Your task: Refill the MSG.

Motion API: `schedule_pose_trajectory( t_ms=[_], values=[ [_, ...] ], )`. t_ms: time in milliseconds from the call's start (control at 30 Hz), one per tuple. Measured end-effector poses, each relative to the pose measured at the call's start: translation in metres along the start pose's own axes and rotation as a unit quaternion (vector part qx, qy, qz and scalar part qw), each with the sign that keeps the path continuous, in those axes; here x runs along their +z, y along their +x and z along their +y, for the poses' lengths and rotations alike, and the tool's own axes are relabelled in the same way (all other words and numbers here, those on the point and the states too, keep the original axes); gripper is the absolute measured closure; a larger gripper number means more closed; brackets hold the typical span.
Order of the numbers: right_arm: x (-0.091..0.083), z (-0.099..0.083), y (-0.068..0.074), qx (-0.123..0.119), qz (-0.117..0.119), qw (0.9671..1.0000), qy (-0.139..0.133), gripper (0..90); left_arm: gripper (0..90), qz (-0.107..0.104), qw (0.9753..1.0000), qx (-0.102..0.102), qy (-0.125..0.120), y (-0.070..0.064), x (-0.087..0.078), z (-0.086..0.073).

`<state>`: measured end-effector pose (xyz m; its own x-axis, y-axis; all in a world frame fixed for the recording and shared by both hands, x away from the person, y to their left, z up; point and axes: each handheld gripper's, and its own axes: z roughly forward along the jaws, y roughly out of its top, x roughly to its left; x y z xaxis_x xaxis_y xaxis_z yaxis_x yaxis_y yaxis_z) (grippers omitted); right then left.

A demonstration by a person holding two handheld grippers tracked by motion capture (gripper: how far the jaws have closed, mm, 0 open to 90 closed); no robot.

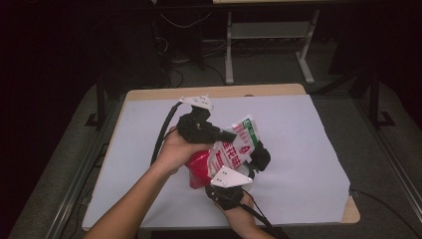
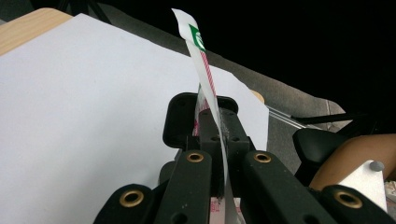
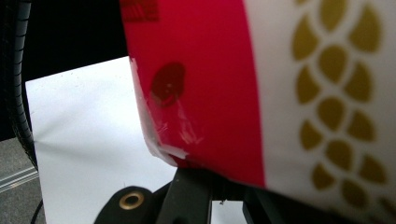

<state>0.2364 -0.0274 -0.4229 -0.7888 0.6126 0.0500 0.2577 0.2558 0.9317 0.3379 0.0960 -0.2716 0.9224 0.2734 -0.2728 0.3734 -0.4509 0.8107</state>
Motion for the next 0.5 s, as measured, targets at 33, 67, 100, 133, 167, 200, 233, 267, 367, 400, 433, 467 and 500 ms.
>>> schedule_pose_trajectory(
  t_ms=[33,67,100,133,167,200,233,267,367,400,433,467,500],
  values=[
    [0.0000,0.0000,0.0000,0.000,0.000,1.0000,0.000,90.0,90.0,0.000,1.0000,0.000,-0.001,0.0000,0.0000,-0.0001],
    [0.0000,0.0000,0.0000,0.000,-0.001,1.0000,0.000,90.0,90.0,0.000,1.0000,-0.001,-0.001,0.0001,0.0000,-0.0001],
    [0.0000,0.0000,-0.0001,0.000,0.000,1.0000,0.000,90.0,90.0,0.000,1.0000,-0.001,-0.001,0.0001,0.0001,-0.0001],
    [0.0001,0.0000,0.0000,0.000,0.000,1.0000,0.000,90.0,90.0,0.000,1.0000,-0.002,-0.002,0.0001,0.0003,-0.0001],
    [0.0001,0.0000,0.0000,0.000,0.000,1.0000,0.000,90.0,90.0,0.000,1.0000,-0.003,-0.001,0.0001,0.0005,0.0000],
    [0.0001,-0.0001,-0.0001,0.001,0.000,1.0000,0.000,90.0,90.0,0.000,1.0000,-0.003,0.001,0.0006,0.0005,0.0000],
    [0.0001,-0.0001,0.0001,0.001,0.000,1.0000,0.000,90.0,90.0,0.000,1.0000,-0.002,0.000,0.0008,0.0009,-0.0001],
    [0.0002,-0.0002,0.0002,0.001,0.000,1.0000,0.000,90.0,90.0,0.000,1.0000,-0.001,0.000,0.0009,0.0010,-0.0002],
    [0.0001,-0.0003,-0.0001,0.001,0.000,1.0000,0.000,90.0,90.0,-0.001,1.0000,-0.002,0.000,0.0006,0.0008,0.0000],
    [0.0001,-0.0002,-0.0002,0.001,0.000,1.0000,0.000,90.0,90.0,0.000,1.0000,-0.002,0.000,0.0006,0.0008,0.0000],
    [0.0001,-0.0001,-0.0002,0.001,-0.001,1.0000,0.000,90.0,90.0,-0.001,1.0000,-0.004,-0.001,0.0006,0.0008,0.0000],
    [0.0001,-0.0001,-0.0001,0.001,0.000,1.0000,0.000,90.0,90.0,0.000,1.0000,-0.002,0.000,0.0009,0.0007,0.0000],
    [0.0001,-0.0001,-0.0001,0.001,0.000,1.0000,0.000,90.0,90.0,0.000,1.0000,-0.002,0.000,0.0009,0.0007,0.0000]
  ],
)
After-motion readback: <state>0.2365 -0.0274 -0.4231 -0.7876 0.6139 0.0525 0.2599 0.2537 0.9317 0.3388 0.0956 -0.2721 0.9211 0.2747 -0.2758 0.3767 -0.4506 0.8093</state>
